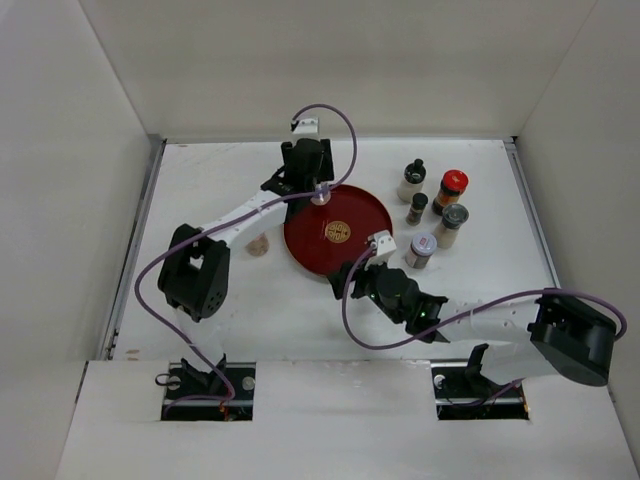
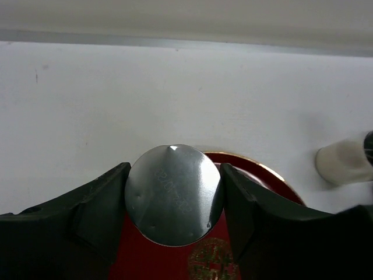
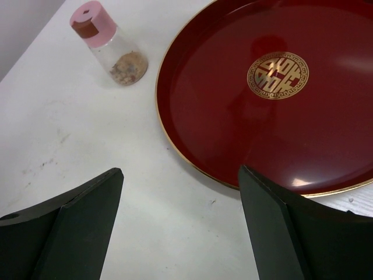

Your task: Organize the condiment bottles

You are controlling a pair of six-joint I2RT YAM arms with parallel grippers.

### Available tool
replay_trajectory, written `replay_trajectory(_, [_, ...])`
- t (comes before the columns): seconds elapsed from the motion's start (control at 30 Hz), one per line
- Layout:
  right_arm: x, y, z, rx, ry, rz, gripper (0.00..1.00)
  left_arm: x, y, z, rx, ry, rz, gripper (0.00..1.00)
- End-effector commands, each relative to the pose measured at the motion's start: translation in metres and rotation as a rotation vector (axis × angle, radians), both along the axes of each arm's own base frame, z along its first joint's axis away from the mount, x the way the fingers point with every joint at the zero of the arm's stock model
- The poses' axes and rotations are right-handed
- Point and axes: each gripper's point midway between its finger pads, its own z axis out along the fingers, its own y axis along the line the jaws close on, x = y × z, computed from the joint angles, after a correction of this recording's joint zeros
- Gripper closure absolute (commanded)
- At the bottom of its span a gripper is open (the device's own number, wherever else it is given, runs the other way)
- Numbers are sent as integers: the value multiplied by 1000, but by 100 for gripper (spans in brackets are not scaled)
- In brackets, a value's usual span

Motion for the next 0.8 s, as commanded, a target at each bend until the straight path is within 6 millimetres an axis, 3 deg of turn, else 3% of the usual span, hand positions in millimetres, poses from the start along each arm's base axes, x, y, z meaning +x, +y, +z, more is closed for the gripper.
replay_trajectory(0.0, [7,-4,23,92,-38,-37,14,12,-10,53,-86,-122,-7,63])
replay_trajectory(0.37, [10,-6,21,90,-32,-46,13,18,-9,16,-46,-64,-5,60])
replay_trajectory(0.6, [13,-11,22,93,-35,-63,13,18,-7,-10,-18,-33,2,49])
replay_trajectory(0.77, [14,-13,24,97,-39,-67,12,17,-7,-7,-25,-51,5,35])
